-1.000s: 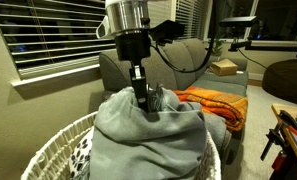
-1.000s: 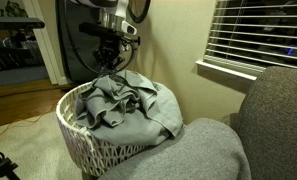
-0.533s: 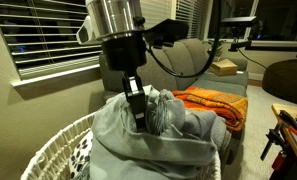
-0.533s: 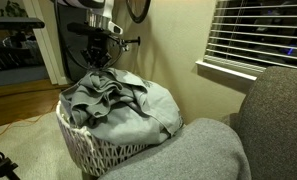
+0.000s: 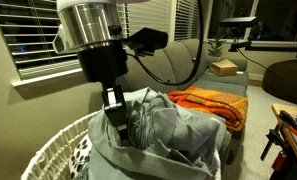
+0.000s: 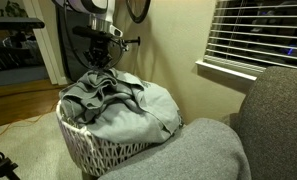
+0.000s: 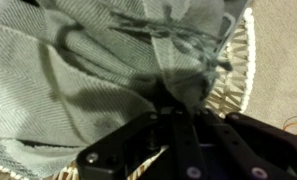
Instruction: Put the gray blanket in the white basket
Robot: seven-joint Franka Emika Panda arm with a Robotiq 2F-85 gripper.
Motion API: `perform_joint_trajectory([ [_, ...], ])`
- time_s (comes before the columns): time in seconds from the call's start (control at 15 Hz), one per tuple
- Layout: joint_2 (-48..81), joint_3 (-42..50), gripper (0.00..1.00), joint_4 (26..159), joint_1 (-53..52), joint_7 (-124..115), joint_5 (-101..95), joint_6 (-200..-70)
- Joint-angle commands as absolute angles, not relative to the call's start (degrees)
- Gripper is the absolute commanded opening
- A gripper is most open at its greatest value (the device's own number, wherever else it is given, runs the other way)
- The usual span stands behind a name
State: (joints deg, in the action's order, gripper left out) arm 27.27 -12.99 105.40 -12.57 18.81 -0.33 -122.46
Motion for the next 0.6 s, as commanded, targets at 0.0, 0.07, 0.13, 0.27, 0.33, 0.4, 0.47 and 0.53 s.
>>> perform_joint_trajectory([
  [0.0, 30.6, -13.4, 0.02, 99.5, -13.6, 17.1, -1.1, -119.2],
  [0.07, 31.5, -13.5, 0.02, 98.2, -13.9, 17.0, -1.1, -118.7],
  [0.13, 32.4, -13.6, 0.02, 96.9, -14.3, 16.8, -1.2, -118.4],
  [0.27, 34.0, -13.9, 0.02, 94.5, -15.3, 16.7, -1.3, -117.2],
  [0.33, 34.8, -14.0, 0.02, 93.2, -15.9, 16.6, -1.4, -116.6],
  [0.4, 35.6, -14.1, 0.02, 92.1, -16.4, 16.5, -1.5, -116.3],
  [0.47, 36.4, -14.2, 0.02, 91.0, -17.0, 16.5, -1.6, -115.8],
  [0.53, 37.2, -14.3, 0.02, 89.8, -17.6, 16.5, -1.8, -115.4],
])
